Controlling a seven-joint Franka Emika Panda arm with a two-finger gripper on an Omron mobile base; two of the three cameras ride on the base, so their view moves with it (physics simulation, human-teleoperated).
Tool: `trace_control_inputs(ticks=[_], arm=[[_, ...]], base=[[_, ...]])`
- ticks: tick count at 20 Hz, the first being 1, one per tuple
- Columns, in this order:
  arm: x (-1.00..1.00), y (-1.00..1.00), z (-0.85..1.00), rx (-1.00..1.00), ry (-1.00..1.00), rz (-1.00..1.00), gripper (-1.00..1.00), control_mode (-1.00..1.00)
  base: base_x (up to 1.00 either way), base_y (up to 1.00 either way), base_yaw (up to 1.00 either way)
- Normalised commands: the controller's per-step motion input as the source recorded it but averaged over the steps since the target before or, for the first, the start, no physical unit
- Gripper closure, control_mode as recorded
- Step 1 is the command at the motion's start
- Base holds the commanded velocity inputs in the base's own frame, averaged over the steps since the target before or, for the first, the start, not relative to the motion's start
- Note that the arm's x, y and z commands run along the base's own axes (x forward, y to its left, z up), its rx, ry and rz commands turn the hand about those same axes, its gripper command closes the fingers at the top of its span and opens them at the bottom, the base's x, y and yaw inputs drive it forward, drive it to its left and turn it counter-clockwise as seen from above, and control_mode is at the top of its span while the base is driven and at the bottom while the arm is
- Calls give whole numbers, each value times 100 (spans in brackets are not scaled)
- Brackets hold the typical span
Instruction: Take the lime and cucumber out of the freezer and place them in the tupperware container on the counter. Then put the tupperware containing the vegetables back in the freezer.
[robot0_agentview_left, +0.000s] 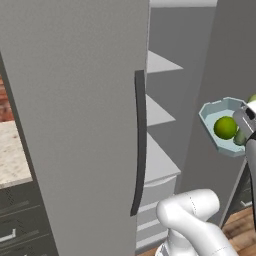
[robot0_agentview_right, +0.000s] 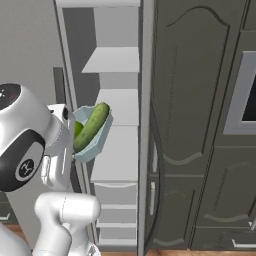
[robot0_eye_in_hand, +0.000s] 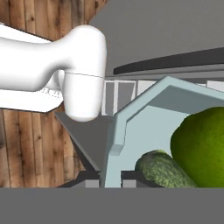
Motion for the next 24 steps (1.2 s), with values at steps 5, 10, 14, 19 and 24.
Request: trace_control_inputs(ticks=[5,10,14,19,24], arm=[[0,0,0,0,0,0,100,100],[16,5,2,0,0,12,100,-100],[36,28,14,-1,-4,10,100,-100],[41,25,18,-2,-6,-1,100,-100],[58,9,20,-1,-4,-5,100,-100]], base=[[-1,0,0],[0,0,0],[0,0,0],[0,0,0],[0,0,0]])
